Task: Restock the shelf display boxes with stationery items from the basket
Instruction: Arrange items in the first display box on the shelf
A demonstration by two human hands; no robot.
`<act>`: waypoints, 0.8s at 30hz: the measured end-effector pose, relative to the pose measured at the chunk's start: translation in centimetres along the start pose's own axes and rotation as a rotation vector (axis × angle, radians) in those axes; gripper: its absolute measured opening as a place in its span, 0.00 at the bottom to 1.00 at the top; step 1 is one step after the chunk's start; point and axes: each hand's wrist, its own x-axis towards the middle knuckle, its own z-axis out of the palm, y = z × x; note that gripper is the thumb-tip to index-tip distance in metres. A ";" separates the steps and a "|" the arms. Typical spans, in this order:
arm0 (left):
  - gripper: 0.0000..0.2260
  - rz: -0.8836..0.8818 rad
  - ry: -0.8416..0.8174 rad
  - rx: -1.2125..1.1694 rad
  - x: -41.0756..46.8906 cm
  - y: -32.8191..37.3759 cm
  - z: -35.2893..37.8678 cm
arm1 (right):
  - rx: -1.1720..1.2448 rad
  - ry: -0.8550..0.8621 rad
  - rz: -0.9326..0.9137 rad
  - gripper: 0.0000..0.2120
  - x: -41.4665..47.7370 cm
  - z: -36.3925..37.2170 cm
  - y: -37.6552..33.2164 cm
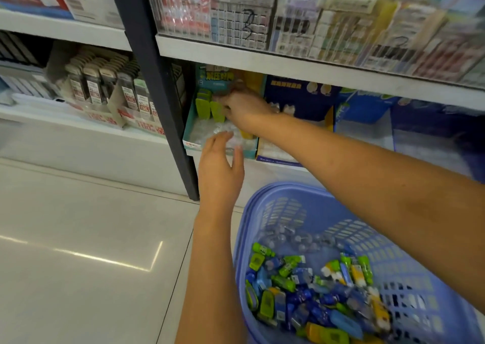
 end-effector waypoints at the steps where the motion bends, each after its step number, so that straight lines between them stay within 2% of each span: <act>1: 0.11 0.010 0.025 -0.062 -0.6 0.5 -0.3 | 0.022 0.004 -0.031 0.21 -1.9 -0.8 0.0; 3: 0.11 -0.022 -0.046 -0.121 -1.8 1.0 -0.2 | 0.154 0.121 -0.066 0.17 -6.8 -1.6 0.8; 5: 0.14 -0.118 -0.245 -0.055 -3.0 0.7 1.3 | 0.232 0.210 -0.007 0.14 -12.3 -0.8 3.1; 6: 0.15 -0.187 -0.383 -0.001 -3.7 0.5 2.5 | 0.254 0.172 0.077 0.15 -15.1 0.1 4.4; 8: 0.13 -0.271 -0.687 0.100 -5.6 0.4 5.5 | 0.277 -0.044 0.237 0.12 -20.0 3.0 7.0; 10: 0.12 -0.257 -0.956 0.263 -8.1 0.0 8.6 | 0.256 -0.319 0.353 0.08 -24.0 6.8 9.2; 12: 0.12 -0.227 -1.180 0.436 -11.1 -0.9 11.2 | 0.261 -0.523 0.454 0.12 -27.0 10.9 11.0; 14: 0.10 -0.209 -1.354 0.547 -14.3 -2.6 13.1 | 0.260 -0.639 0.499 0.17 -28.9 14.5 11.9; 16: 0.11 -0.240 -1.438 0.638 -16.9 -4.5 14.5 | 0.262 -0.698 0.446 0.22 -29.9 17.7 11.7; 19: 0.22 -0.272 -1.493 0.724 -18.7 -6.2 16.2 | 0.310 -0.671 0.373 0.26 -29.8 21.0 10.3; 21: 0.23 -0.302 -1.483 0.776 -18.6 -6.8 16.7 | 0.322 -0.615 0.365 0.20 -29.1 22.6 9.4; 24: 0.21 -0.339 -1.419 0.805 -18.8 -7.9 17.0 | 0.288 -0.683 0.324 0.16 -28.2 24.4 8.9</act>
